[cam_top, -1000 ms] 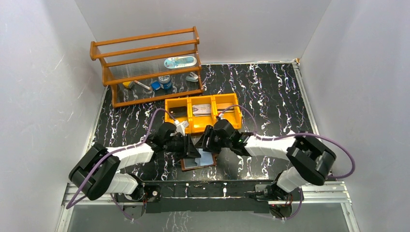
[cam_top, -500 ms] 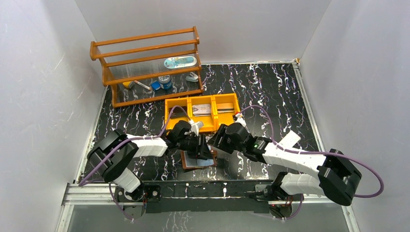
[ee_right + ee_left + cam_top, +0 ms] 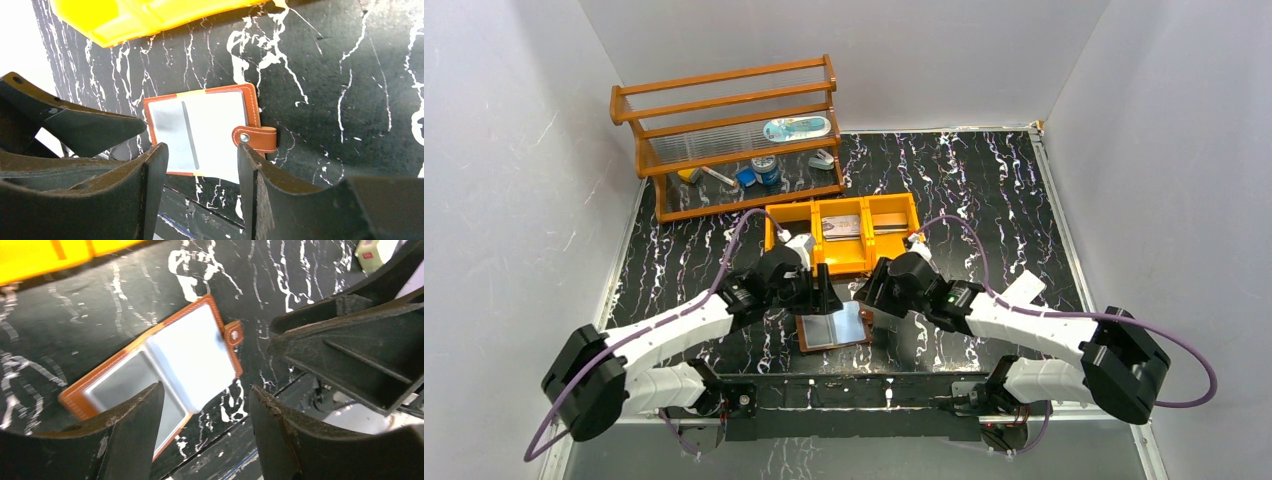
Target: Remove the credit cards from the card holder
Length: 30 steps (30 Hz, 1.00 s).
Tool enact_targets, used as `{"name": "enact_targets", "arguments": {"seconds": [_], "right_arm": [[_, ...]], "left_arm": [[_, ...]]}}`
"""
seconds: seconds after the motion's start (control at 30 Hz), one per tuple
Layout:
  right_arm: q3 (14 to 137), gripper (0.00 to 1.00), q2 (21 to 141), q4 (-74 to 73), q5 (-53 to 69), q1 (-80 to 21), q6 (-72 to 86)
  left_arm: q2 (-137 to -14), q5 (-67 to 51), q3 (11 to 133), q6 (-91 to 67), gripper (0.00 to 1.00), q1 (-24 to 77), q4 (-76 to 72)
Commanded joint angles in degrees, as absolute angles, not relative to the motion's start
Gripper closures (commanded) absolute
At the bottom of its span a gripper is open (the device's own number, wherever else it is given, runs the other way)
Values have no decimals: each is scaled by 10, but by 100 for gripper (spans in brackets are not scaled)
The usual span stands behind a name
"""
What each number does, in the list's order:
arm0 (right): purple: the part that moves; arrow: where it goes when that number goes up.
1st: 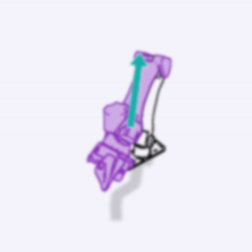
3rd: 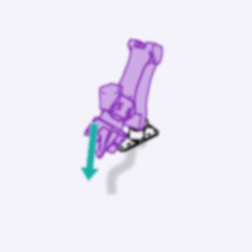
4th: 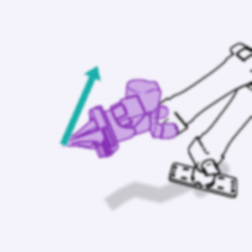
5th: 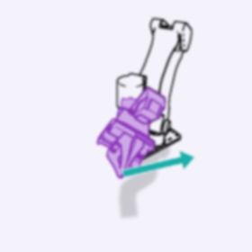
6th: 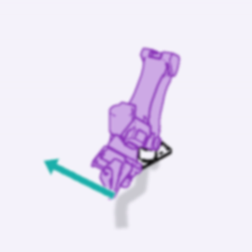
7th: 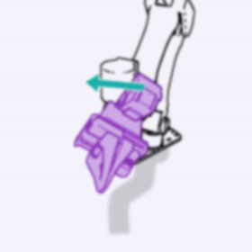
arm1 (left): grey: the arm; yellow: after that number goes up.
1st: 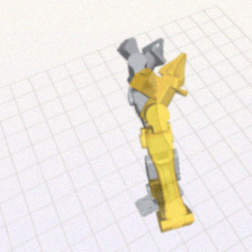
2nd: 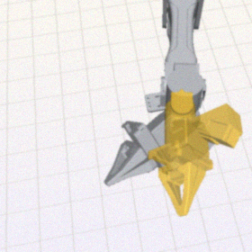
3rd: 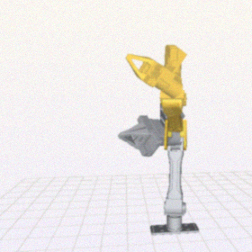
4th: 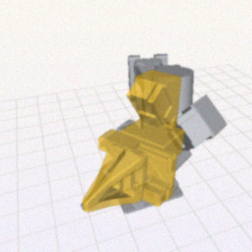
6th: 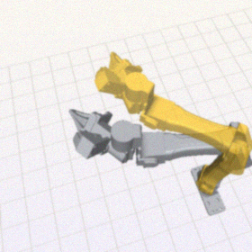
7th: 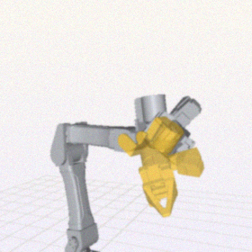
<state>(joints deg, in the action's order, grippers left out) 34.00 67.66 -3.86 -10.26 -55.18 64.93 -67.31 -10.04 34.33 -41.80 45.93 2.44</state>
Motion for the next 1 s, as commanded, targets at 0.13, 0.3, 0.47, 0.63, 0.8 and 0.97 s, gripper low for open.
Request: {"name": "enact_targets", "arguments": {"seconds": [0.13,0.3,0.47,0.63,0.8,0.97], "right_arm": [[442,39,736,-58,-111,-587,591],[520,33,809,-110,-162,-643,552],[602,31,885,-175,-200,-689,526],[659,30,951,-226,-214,-705,517],[695,30,991,-240,-204,-714,501],[725,29,1032,-259,-196,-717,491]], "left_arm": [[-582,97,370,-423,38,416,244],[-524,26,329,-437,35,281,248],[-474,-6,296,-461,31,215,249],[-450,33,290,-489,24,213,276],[-412,65,293,-506,15,213,298],[-393,67,298,-502,13,213,304]]}}
